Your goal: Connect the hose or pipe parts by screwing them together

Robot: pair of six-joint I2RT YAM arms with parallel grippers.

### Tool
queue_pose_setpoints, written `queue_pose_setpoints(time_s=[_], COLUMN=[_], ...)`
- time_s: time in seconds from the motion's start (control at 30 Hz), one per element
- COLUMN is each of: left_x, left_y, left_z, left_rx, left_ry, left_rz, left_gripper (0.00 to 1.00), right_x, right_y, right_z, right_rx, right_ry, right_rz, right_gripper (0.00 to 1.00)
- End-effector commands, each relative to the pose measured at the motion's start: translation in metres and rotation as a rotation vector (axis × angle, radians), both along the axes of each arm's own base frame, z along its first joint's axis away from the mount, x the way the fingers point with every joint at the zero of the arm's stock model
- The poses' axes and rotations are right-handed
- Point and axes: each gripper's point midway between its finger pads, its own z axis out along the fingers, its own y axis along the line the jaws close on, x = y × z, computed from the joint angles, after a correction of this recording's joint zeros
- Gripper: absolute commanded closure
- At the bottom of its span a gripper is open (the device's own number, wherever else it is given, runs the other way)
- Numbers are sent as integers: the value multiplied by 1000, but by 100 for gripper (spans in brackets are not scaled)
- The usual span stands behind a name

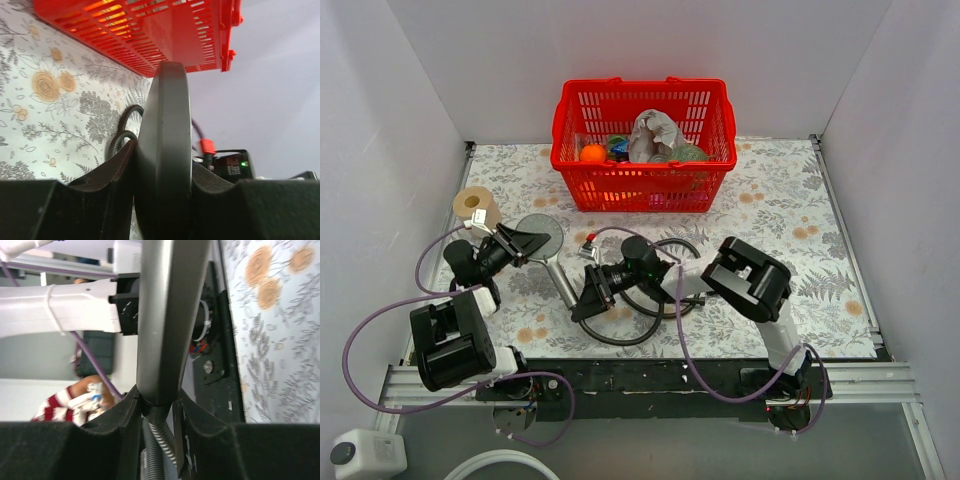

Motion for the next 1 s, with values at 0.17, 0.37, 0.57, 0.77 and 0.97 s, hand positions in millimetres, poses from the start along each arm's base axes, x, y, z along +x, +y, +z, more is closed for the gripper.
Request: queue_pose_setpoints(time_s=[0.17,0.37,0.57,0.77,0.97], left_x=[-32,-19,-2,20,33], left_y=[-30,-20,-3,22,47], left_z=[15,14,8,-9,-22], left_rx=[-92,-67,11,127,197], left_ry=[18,22,33,115,221], left_rz=[-189,-107,11,154,293], left_gripper=[100,100,100,100,100], right_x=[0,33,100,104,74], right_y=[-9,-13,-44,-69,-65], right_z=[79,42,2,30,34], right_rx=[407,174,-418,-662,-808], right_ry=[-15,-216,-592,-877,-1140], right_rz=[13,-98,-242,-287,-223], right_gripper=[92,36,7,4,3])
